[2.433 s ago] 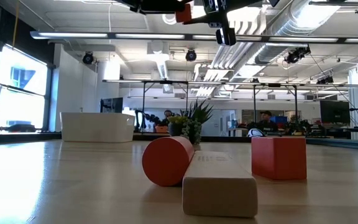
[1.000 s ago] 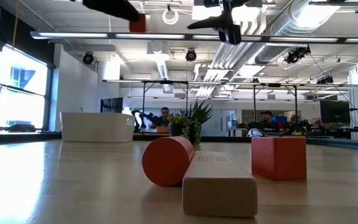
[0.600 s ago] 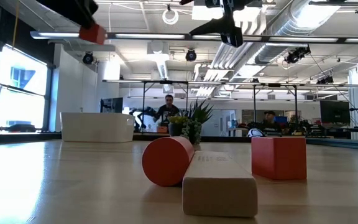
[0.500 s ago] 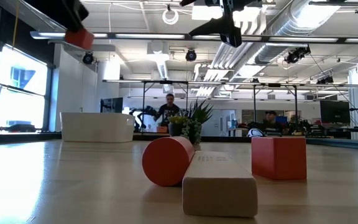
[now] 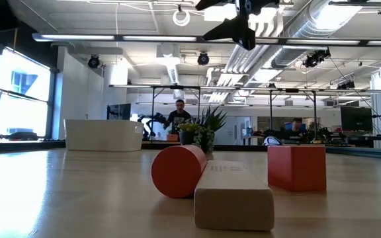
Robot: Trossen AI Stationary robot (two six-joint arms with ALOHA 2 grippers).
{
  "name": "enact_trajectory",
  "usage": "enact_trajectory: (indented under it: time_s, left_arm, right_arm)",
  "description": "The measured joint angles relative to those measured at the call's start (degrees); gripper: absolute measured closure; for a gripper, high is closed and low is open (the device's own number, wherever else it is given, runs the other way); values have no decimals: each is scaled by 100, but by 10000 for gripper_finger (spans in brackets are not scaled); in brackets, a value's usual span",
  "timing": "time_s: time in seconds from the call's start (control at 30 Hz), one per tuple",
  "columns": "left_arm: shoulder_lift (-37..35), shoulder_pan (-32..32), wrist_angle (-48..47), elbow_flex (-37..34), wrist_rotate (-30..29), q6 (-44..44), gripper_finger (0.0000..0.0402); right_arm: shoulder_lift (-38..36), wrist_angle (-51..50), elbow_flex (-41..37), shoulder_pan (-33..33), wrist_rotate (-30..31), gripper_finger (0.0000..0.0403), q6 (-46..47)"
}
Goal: Sort & place blocks by color
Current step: Put the orange block into the transparent bin
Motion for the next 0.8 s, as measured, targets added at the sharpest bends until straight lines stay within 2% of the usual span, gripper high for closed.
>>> enact_trajectory:
  time_s: [0.23,0.6,0.8]
  left_arm:
    - [435,-578,-318,0,148,-1003,288]
    - [1232,-636,-335,0,630,-1191,253]
    - [1320,-545,-340,0,783,-1262,224]
  right_arm:
    - [0,-26,0,70,-5,158,-289]
    - [0,-393,0,354,-5,158,-330]
    - [0,-471,0,555,96,158,-315]
